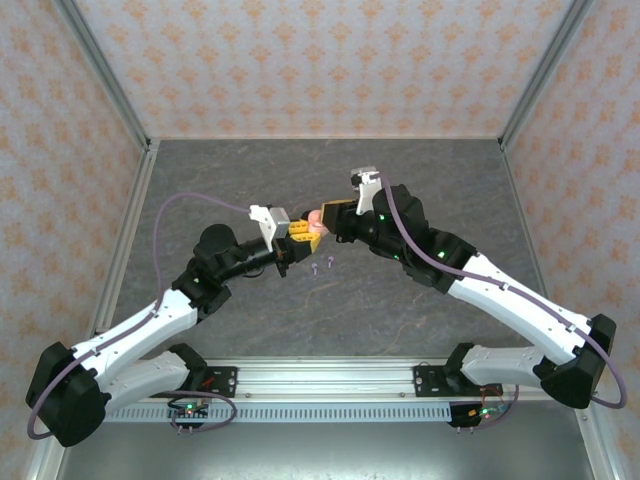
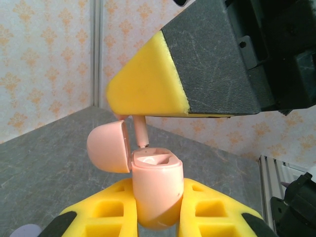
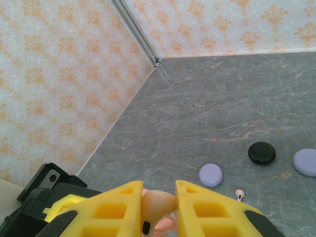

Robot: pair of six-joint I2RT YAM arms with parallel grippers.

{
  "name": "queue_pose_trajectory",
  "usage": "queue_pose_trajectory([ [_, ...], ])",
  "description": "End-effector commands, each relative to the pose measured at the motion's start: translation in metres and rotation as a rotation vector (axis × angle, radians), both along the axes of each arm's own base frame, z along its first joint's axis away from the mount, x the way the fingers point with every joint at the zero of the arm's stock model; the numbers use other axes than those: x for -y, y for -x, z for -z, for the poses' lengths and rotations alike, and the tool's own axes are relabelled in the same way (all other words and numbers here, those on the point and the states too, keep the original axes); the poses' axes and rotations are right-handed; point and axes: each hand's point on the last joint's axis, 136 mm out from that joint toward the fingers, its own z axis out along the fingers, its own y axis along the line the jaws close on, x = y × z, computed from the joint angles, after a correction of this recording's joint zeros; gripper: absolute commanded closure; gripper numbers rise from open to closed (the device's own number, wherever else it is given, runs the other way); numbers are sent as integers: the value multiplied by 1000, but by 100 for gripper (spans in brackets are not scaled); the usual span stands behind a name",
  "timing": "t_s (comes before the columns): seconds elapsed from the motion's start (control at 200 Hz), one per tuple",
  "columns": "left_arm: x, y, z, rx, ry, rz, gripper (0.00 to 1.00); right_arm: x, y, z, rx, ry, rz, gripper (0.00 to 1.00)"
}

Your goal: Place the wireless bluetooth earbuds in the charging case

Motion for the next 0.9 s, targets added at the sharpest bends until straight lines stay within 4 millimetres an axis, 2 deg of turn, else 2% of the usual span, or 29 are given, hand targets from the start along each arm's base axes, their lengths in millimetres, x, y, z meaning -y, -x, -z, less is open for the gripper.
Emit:
queue_pose_trajectory([
  [0.0, -2, -1, -13, 45, 28, -23, 100, 0, 4, -5, -6, -15, -2, 80],
  [0.3, -2, -1, -14, 46, 33, -26, 100, 1, 8, 1, -25, -5, -15, 80],
  [0.636, -3, 0, -17, 49, 38, -26, 100, -9, 13, 6, -56, -14, -67, 80],
  [0.896, -6, 3, -21, 61, 46, -32, 100, -10, 17, 18, -85, -4, -85, 80],
])
